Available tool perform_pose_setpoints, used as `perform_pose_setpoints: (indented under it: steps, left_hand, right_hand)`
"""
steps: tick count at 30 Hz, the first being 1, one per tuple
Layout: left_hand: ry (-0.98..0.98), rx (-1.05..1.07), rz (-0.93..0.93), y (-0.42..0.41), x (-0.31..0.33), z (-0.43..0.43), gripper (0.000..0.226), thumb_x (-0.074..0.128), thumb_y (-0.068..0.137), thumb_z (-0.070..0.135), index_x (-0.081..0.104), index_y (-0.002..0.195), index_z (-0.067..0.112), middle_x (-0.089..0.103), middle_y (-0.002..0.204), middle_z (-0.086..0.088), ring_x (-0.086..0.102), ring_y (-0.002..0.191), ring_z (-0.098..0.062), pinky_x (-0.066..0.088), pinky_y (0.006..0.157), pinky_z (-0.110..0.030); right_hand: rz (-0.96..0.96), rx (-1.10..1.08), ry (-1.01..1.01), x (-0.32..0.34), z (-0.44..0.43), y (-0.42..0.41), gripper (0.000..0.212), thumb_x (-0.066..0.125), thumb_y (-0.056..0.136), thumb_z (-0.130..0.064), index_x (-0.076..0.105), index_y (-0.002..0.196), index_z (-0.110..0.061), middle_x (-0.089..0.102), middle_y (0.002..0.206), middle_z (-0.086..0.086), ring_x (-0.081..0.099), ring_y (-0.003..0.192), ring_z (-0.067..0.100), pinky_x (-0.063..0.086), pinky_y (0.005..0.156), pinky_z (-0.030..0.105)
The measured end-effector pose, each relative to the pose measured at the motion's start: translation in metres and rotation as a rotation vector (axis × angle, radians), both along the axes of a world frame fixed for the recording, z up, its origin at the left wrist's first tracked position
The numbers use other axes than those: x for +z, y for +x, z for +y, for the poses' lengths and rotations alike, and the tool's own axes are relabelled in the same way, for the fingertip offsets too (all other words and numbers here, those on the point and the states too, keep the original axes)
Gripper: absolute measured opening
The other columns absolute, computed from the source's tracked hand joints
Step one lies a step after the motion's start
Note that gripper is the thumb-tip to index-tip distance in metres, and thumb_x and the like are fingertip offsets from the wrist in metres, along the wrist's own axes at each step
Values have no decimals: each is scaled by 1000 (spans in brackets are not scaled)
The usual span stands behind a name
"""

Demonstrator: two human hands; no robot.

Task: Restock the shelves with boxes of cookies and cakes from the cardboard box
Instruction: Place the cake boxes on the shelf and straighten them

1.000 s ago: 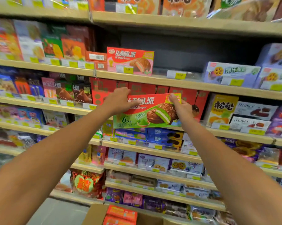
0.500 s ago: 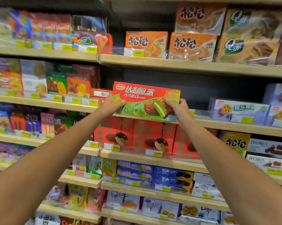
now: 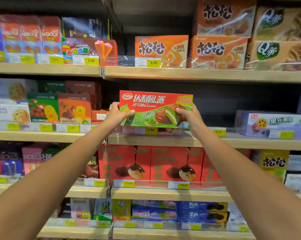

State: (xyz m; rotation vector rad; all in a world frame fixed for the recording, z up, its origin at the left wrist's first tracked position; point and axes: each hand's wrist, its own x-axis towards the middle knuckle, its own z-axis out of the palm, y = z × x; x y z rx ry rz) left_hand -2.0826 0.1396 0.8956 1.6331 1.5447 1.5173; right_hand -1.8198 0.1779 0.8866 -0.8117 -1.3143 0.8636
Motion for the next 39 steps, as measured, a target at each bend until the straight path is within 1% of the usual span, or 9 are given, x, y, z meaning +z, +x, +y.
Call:
perform_pose_setpoints:
  steps: [2,5,13,20,23,26,33,36,39]
  left_hand:
    - [-41,-41,-19,0,-1,5,59,74,80,26,35,121,9,51,123,-8,52,113,-20,42,98,-37]
    - [-43,-72,-43,-3,-7,17,52,68,86,16,28,118,11,46,117,-6,47,108,-15,37,91,-29]
    - [-25,-83,49,3,-4,27,62,64,89,20,22,132,4,45,115,-4,48,105,-15,38,88,-27]
    - [-42,-28,167,2,0,41,63,64,89,20,22,133,2,47,113,-4,49,102,-14,41,86,-27]
    - [-48,18,240,-1,-1,49,63,65,87,25,25,132,4,50,125,-10,52,115,-21,47,94,-35]
    - [-41,122,317,-1,0,54,64,67,85,30,30,132,8,42,134,-17,43,126,-29,41,101,-42]
    - [-19,281,384,3,-6,58,60,71,81,36,37,125,11,39,128,-16,50,115,-31,45,93,-40]
    - [-37,285,340,4,-16,58,60,74,79,26,37,124,11,40,127,-16,48,118,-32,45,96,-41]
    - [42,258,342,4,-28,55,57,68,81,13,35,128,11,44,127,-14,39,127,-29,44,101,-42]
  right_hand:
    - [33,-27,-12,-2,7,-4,36,67,83,-9,50,115,-15,64,96,-3,62,88,11,47,69,22]
    - [53,-44,-12,-3,13,-9,41,68,82,-9,50,119,-14,64,97,-3,62,87,11,47,69,22]
    - [62,-108,15,-5,19,-4,42,68,83,-12,52,123,-12,63,102,-3,60,90,8,46,70,21]
    - [-69,-75,8,-7,36,0,42,66,88,-16,45,124,-15,61,111,-1,60,103,14,47,90,29]
    - [-103,-105,-4,-6,44,-4,41,65,89,-18,44,123,-13,60,116,2,59,108,17,47,95,34]
    - [-138,-136,-30,-5,52,-11,42,65,89,-20,45,124,-9,59,118,5,59,109,18,47,91,32]
    - [-228,-292,-72,-8,55,-21,35,66,88,-19,47,116,-9,56,109,3,56,100,16,46,84,30]
    - [-326,-345,-86,-10,52,-22,32,70,82,-20,50,106,-10,60,102,0,60,96,17,47,81,32]
    - [-439,-411,-93,-17,46,-24,40,66,84,-19,46,117,-8,58,103,-1,57,97,16,46,83,32]
